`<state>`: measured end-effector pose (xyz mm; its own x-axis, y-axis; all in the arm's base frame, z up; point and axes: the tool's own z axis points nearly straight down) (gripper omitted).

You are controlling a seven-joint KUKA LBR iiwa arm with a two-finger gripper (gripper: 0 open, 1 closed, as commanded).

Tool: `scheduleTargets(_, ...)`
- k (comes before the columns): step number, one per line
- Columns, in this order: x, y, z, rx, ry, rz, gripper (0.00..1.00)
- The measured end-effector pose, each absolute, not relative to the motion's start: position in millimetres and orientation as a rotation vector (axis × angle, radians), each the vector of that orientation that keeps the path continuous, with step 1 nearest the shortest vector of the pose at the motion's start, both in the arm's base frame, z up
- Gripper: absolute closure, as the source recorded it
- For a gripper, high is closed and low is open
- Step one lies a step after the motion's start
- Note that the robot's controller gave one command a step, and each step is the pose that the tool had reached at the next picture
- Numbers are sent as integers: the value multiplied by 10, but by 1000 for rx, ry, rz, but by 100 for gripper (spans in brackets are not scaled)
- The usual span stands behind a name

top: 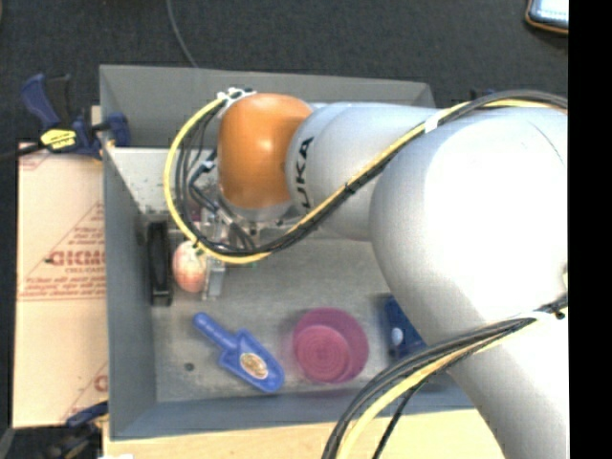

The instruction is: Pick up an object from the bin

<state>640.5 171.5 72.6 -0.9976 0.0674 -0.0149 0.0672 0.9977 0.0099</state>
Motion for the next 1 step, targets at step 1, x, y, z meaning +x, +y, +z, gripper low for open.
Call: scheduleTargets(1, 6475, 1711, 728, 75, 3147, 7, 0)
